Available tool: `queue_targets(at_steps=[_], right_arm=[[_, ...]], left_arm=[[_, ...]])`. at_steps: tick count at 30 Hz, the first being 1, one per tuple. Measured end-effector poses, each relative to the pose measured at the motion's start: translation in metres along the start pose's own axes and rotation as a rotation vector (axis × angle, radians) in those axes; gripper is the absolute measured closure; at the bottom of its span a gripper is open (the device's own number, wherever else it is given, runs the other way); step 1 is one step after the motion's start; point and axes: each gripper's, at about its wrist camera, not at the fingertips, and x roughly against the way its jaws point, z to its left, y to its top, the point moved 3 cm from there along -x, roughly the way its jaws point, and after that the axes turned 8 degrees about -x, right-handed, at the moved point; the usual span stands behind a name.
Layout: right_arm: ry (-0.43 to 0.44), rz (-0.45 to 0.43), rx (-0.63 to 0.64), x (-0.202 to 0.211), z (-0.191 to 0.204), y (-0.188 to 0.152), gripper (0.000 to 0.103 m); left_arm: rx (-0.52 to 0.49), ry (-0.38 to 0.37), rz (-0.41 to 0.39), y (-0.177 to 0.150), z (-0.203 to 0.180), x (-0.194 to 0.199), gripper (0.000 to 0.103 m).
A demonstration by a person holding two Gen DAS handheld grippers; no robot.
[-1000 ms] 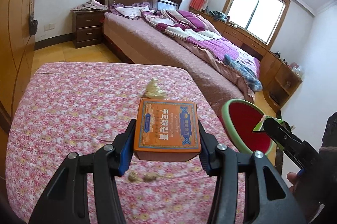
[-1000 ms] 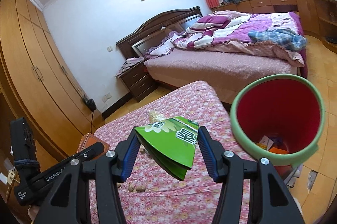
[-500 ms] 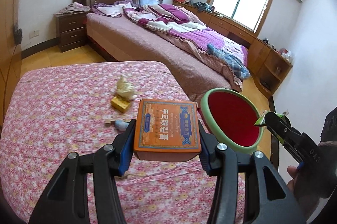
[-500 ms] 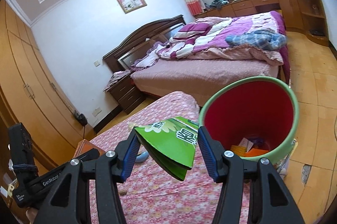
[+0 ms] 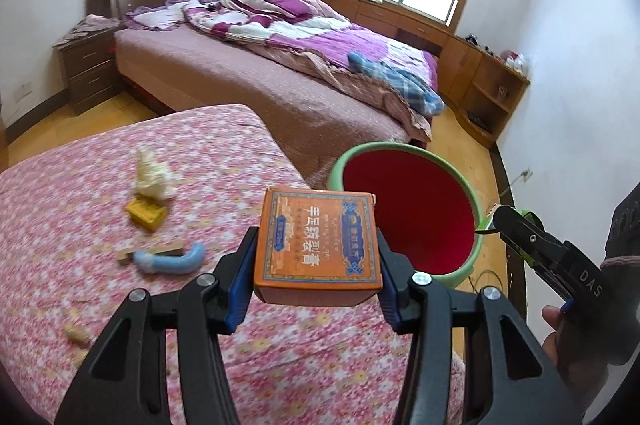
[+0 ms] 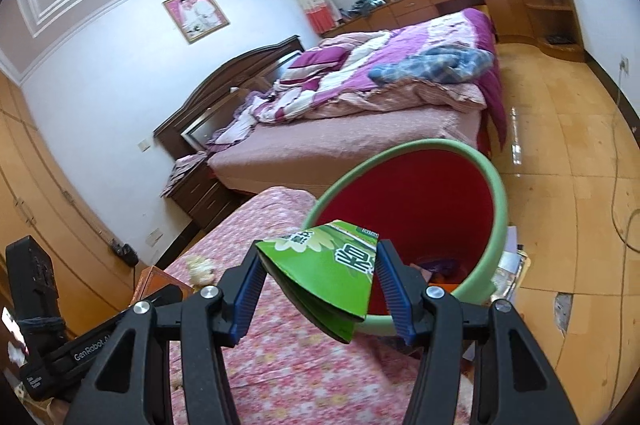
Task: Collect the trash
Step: 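Carry the orange box and green packet with both tools over the bucket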
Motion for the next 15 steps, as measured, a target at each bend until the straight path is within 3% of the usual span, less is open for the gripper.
queue_targets(at_steps=[15], right_arm=[[-0.082, 0.04, -0.095, -0.04, -0.062, 0.012, 0.044]], left_arm=[[-0.109, -0.073, 0.092, 0.014, -0.051, -0.086, 0.05]])
